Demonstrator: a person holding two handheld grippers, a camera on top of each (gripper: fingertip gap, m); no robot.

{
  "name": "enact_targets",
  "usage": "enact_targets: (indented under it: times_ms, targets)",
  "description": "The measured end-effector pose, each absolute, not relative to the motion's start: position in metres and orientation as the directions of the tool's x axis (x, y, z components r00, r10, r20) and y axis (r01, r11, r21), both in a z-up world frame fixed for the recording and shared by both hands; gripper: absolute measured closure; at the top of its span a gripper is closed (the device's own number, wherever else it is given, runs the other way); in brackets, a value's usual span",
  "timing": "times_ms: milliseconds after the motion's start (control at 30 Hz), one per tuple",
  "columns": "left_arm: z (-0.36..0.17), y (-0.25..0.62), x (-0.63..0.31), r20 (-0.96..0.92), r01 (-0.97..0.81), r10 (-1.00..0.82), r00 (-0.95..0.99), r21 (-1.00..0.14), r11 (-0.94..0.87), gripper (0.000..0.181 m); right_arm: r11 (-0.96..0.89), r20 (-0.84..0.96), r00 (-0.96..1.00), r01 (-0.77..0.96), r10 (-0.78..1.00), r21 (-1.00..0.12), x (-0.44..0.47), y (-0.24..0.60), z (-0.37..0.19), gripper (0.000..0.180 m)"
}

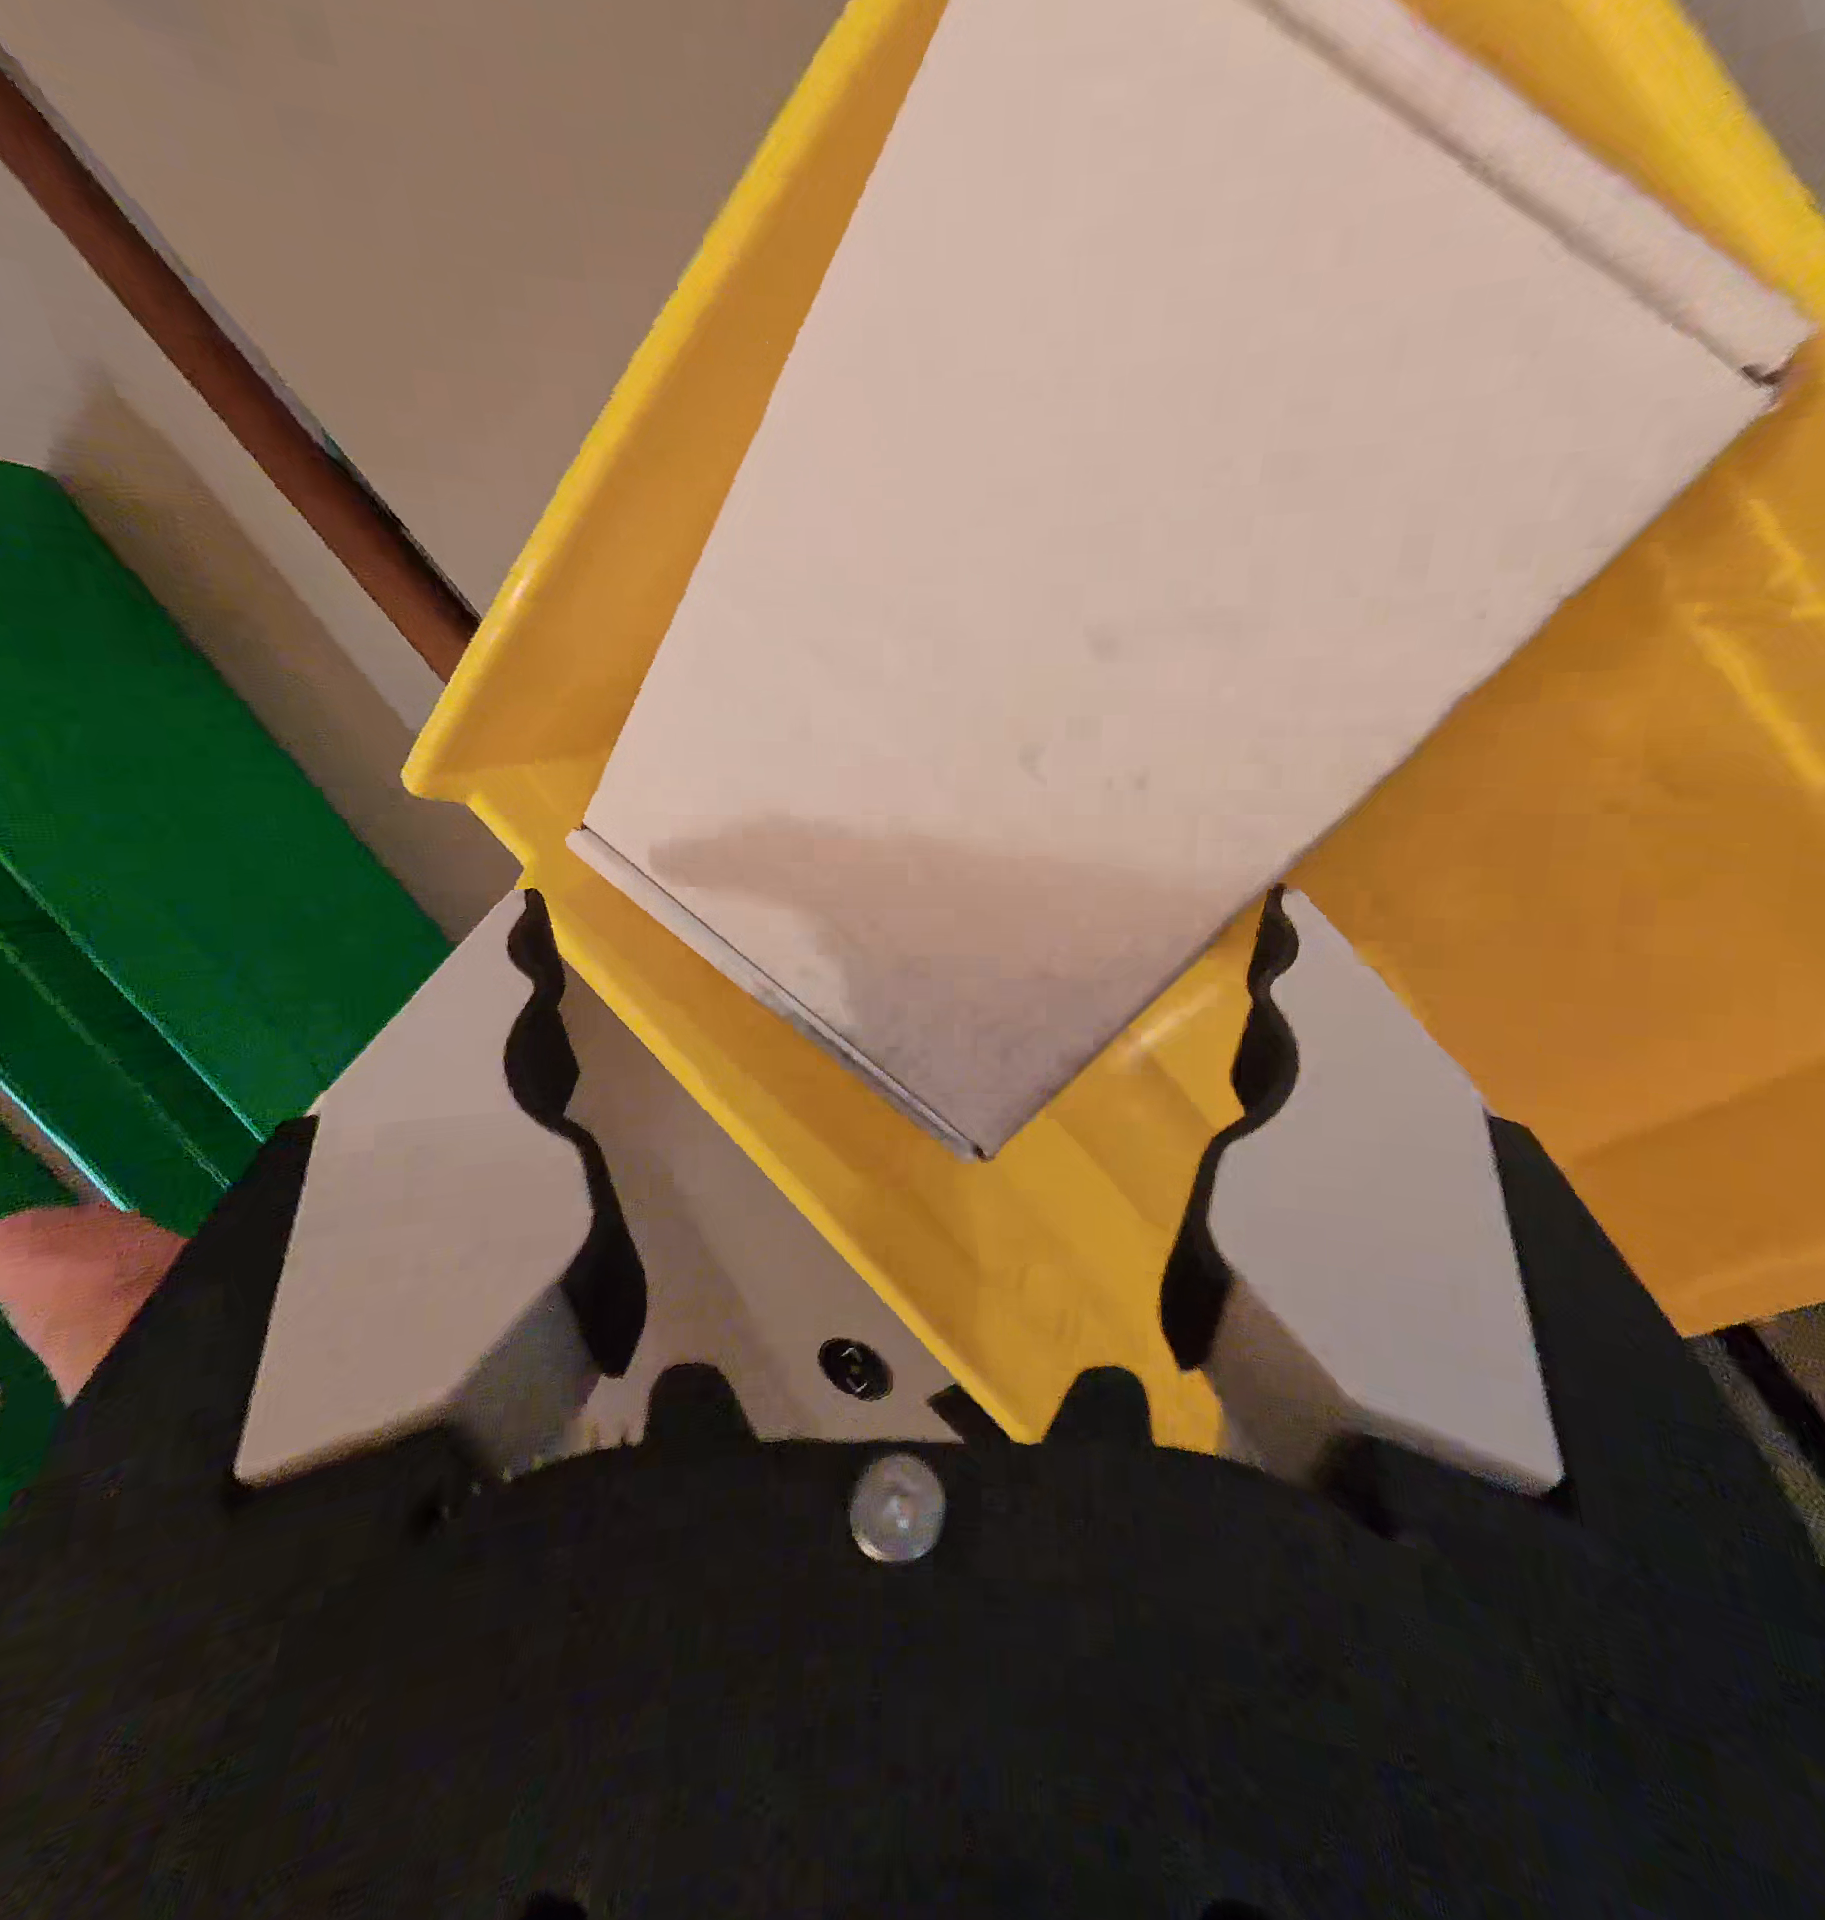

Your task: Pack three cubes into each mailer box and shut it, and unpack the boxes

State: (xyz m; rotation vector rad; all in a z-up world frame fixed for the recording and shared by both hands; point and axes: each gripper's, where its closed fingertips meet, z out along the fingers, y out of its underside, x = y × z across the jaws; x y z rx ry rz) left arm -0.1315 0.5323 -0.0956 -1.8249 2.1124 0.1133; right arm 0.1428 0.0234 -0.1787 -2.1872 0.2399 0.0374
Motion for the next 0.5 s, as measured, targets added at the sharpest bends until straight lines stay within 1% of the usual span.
enact_targets:
  times_ms: [67, 133, 167, 267, 400, 500]
  targets:
    - [-0.108, 0.544, -0.131, -0.301, -0.974, -0.935, -0.186, -0.072, 0.217, 0.032, -0.542, -0.111, 0.975, -0.201, -0.194, -0.816, 0.15, 0.024, -0.175, 0.159]
    - [-0.12, 0.55, -0.13, -0.263, -0.972, -0.941, -0.213, -0.038, 0.231, 0.03, -0.518, -0.102, 0.971, -0.203, -0.217, -0.831, 0.154, 0.023, -0.17, 0.163]
    - [-0.125, 0.549, -0.132, -0.23, -0.972, -0.948, -0.222, -0.022, 0.233, 0.024, -0.509, -0.099, 0.97, -0.203, -0.223, -0.836, 0.155, 0.023, -0.169, 0.164]
    - [-0.13, 0.548, -0.128, -0.173, -0.97, -0.958, -0.229, -0.041, 0.239, 0.022, -0.492, -0.095, 0.966, -0.207, -0.242, -0.846, 0.158, 0.022, -0.166, 0.164]
    - [-0.13, 0.547, -0.125, -0.195, -0.952, -0.94, -0.279, -0.071, 0.297, 0.023, -0.49, -0.109, 0.961, -0.225, -0.255, -0.842, 0.161, 0.021, -0.167, 0.164]
    - [-0.129, 0.543, -0.127, -0.197, -0.948, -0.936, -0.292, -0.068, 0.31, 0.024, -0.483, -0.118, 0.961, -0.23, -0.251, -0.845, 0.161, 0.021, -0.166, 0.164]
